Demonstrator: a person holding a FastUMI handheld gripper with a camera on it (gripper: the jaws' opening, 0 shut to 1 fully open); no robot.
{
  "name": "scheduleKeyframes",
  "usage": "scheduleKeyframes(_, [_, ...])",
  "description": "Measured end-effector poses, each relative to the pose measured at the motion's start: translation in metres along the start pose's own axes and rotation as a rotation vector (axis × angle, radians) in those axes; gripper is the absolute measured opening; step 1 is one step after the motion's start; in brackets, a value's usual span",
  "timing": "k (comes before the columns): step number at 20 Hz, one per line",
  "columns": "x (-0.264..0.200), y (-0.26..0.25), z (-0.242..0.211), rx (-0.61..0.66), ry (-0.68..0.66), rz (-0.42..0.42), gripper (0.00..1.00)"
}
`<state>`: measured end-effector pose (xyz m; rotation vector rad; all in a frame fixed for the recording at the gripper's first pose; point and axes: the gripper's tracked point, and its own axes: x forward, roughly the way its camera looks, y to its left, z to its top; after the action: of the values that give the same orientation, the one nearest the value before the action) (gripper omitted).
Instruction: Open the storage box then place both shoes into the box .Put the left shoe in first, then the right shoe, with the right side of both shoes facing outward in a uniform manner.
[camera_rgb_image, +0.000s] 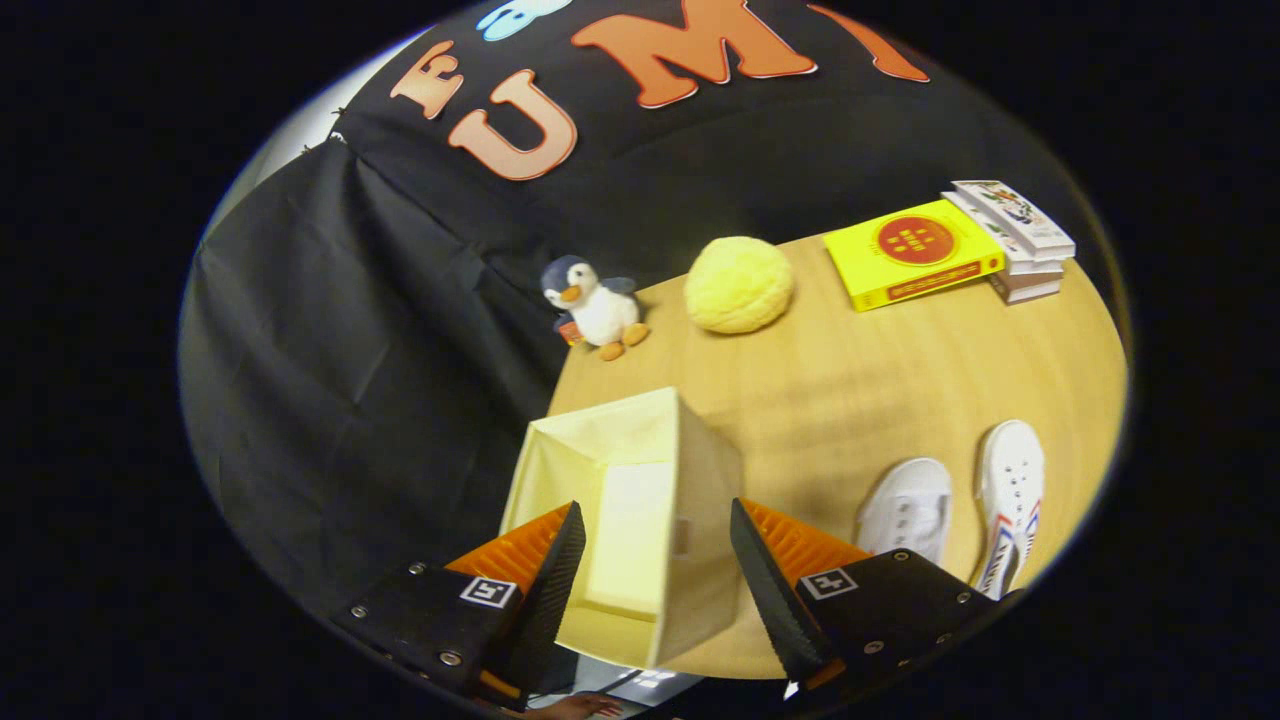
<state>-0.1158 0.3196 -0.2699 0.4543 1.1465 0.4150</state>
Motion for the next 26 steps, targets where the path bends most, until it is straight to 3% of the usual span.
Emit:
scheduleKeyframes(5, [-0.014, -0.101, -0.035, -0.078, 0.048, -0.176, 0.86])
scheduleKeyframes(9, [-0.015, -0.152, -0.077, -0.102, 0.140, -0.258, 0.83])
scheduleKeyframes(16, [0.004, -0.186, -0.126, -0.164, 0.284, -0.281, 0.71])
scheduleKeyframes(26, [0.018, -0.197, -0.148, -0.224, 0.347, -0.256, 0.57])
